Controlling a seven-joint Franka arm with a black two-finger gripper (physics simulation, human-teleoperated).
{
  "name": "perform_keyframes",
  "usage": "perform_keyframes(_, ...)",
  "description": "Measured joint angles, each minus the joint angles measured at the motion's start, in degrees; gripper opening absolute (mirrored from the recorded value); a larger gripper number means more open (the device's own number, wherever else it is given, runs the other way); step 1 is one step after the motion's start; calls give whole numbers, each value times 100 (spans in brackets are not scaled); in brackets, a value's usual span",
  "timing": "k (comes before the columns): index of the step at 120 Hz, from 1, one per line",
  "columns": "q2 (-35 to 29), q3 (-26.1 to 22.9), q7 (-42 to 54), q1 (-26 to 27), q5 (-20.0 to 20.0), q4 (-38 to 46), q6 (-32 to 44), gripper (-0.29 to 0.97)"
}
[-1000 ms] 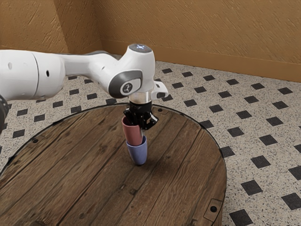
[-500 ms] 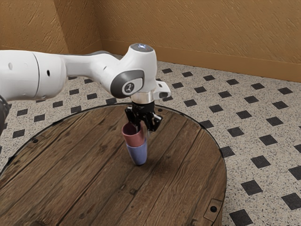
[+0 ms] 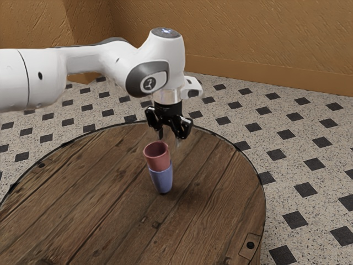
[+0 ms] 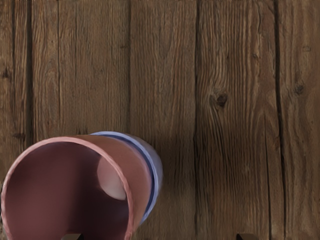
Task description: Place the left cup onto the right cup
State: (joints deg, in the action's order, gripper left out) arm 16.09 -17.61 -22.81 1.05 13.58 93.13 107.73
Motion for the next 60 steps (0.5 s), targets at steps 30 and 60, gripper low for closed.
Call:
perform_keyframes(30, -297, 46, -44, 224, 12, 40, -205, 44)
perform_keyframes(60, -765, 572, 205, 701, -143, 136, -534, 61)
